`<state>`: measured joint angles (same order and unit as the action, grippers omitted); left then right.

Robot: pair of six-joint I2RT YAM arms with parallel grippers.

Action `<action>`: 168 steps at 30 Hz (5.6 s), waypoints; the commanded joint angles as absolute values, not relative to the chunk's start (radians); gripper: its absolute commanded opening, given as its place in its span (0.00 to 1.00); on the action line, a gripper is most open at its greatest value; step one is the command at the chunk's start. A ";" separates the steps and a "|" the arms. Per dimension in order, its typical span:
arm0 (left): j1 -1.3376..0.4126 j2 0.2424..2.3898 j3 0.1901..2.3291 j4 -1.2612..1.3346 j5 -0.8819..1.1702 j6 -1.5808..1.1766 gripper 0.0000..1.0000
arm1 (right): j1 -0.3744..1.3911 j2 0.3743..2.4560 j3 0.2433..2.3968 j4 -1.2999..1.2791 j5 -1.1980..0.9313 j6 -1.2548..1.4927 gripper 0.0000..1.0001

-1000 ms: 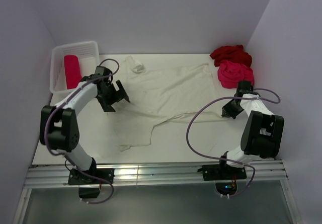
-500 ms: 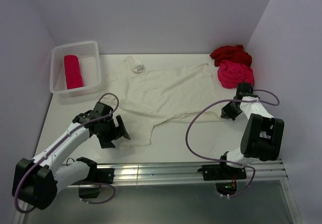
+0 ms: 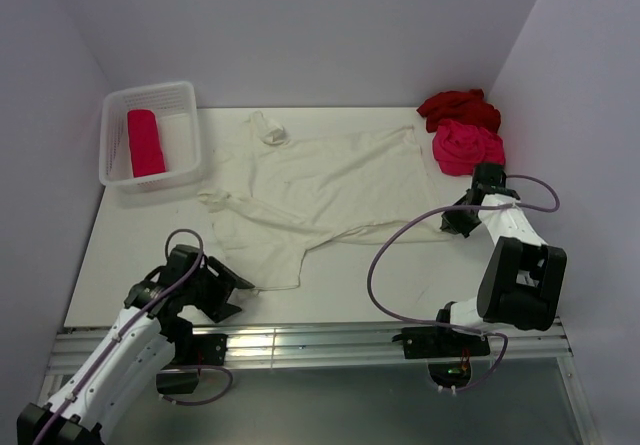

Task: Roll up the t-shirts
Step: Flatten the tshirt, then fold the tshirt

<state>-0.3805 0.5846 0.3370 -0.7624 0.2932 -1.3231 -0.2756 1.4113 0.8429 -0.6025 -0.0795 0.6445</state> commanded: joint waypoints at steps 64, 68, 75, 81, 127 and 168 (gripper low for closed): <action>-0.365 1.043 0.848 -0.867 -0.210 -1.261 0.00 | -0.281 1.290 0.920 -0.718 -0.153 0.649 0.00; -0.413 1.026 0.903 -0.839 -0.252 -1.102 0.00 | -0.281 1.284 0.905 -0.724 -0.158 0.652 0.00; -0.437 0.979 0.930 -0.680 -0.109 -0.871 0.00 | -0.281 1.262 0.887 -0.724 -0.173 0.652 0.00; -0.446 1.026 0.969 -0.646 -0.065 -0.767 0.00 | -0.279 1.273 0.894 -0.727 -0.186 0.663 0.00; -0.474 0.733 1.069 -1.016 0.092 -0.672 0.00 | -0.279 0.874 0.742 -0.937 -0.160 0.612 0.00; -0.282 1.138 1.253 -0.864 0.173 -0.494 0.00 | -0.327 1.374 1.083 -0.810 -0.193 0.678 0.00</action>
